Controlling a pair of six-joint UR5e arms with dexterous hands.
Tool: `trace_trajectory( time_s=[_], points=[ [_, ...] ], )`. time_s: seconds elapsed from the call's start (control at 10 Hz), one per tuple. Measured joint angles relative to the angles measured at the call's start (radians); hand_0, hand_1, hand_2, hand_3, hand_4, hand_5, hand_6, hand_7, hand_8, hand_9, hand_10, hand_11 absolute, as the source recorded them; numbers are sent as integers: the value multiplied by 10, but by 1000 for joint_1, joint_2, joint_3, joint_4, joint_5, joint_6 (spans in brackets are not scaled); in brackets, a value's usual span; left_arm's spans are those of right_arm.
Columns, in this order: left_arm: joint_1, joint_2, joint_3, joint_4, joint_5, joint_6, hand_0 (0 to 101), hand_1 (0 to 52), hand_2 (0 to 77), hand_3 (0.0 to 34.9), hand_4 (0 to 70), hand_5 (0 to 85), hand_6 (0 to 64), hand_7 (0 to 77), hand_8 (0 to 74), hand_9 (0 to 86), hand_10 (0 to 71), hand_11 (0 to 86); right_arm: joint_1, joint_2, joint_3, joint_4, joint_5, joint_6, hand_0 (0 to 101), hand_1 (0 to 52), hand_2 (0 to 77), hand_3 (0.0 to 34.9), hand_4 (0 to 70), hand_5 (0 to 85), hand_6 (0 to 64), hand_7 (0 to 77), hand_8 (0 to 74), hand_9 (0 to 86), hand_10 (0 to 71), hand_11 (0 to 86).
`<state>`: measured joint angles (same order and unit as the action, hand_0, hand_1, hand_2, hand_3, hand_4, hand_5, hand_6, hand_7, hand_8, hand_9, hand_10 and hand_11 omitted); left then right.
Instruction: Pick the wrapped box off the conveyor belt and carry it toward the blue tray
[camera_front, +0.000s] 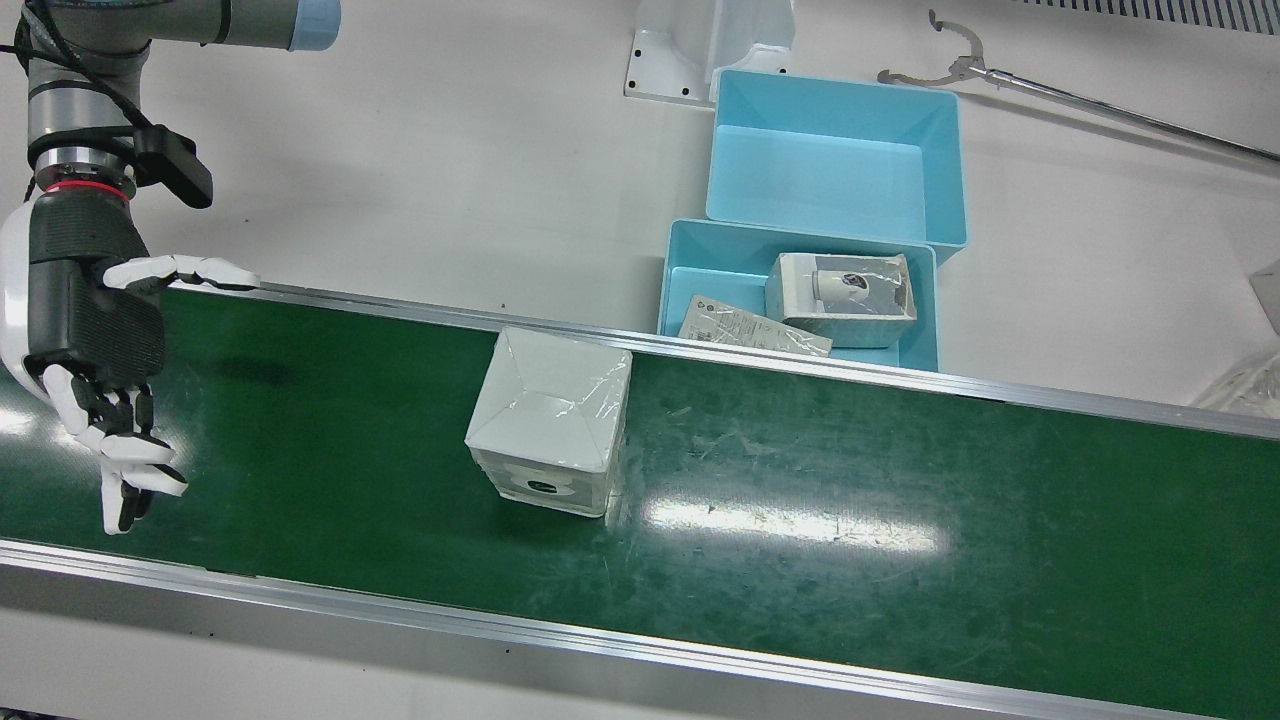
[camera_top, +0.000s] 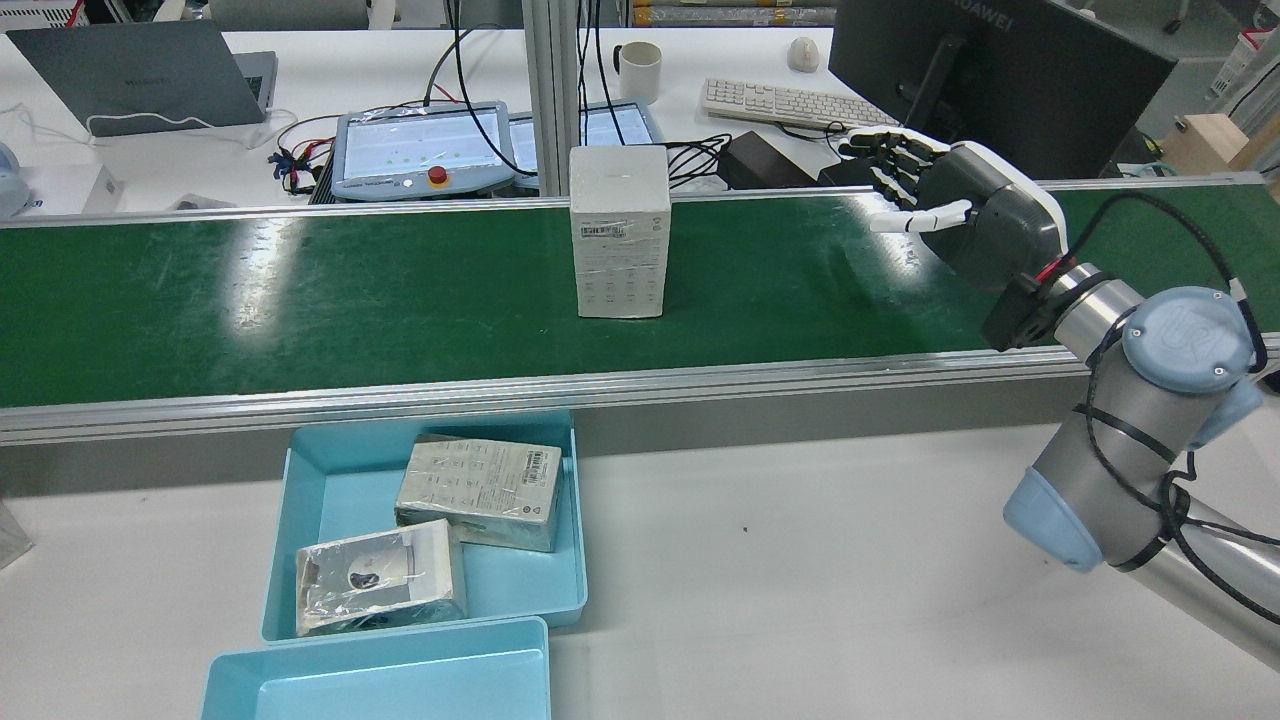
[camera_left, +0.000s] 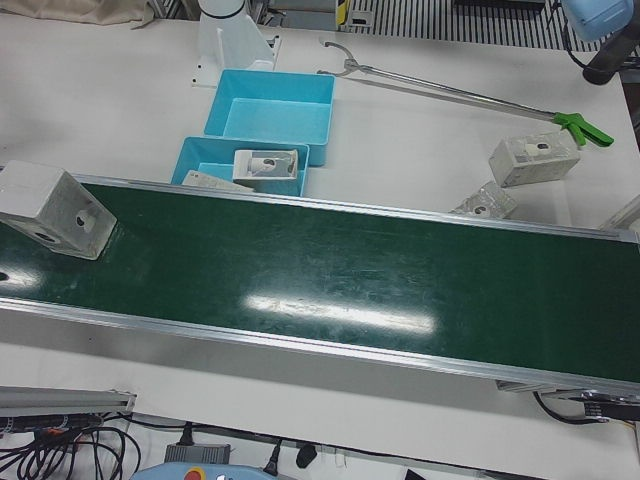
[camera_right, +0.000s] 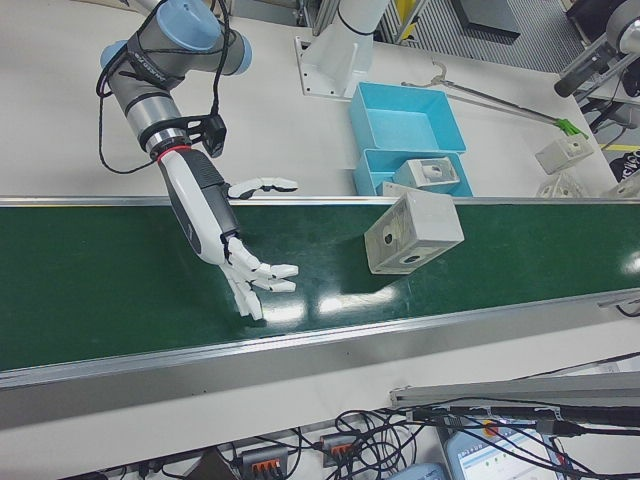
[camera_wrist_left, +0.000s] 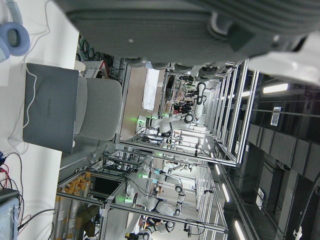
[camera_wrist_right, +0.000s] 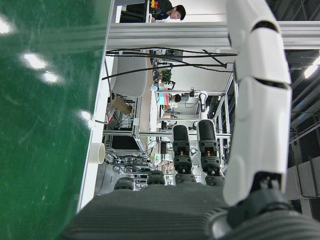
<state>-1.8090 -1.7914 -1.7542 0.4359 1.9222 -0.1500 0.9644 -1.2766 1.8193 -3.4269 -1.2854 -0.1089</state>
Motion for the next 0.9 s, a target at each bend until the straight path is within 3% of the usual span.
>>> trace_trajectory(
  time_s=[0.9],
  points=[
    [0,0,0,0,0,0,0,0,5,0,0,11,0,5,5,0,5,0,-22,2,-3,0,4,-5,477,142,175,74,136,267,49,213,5,44,0,16]
  ],
)
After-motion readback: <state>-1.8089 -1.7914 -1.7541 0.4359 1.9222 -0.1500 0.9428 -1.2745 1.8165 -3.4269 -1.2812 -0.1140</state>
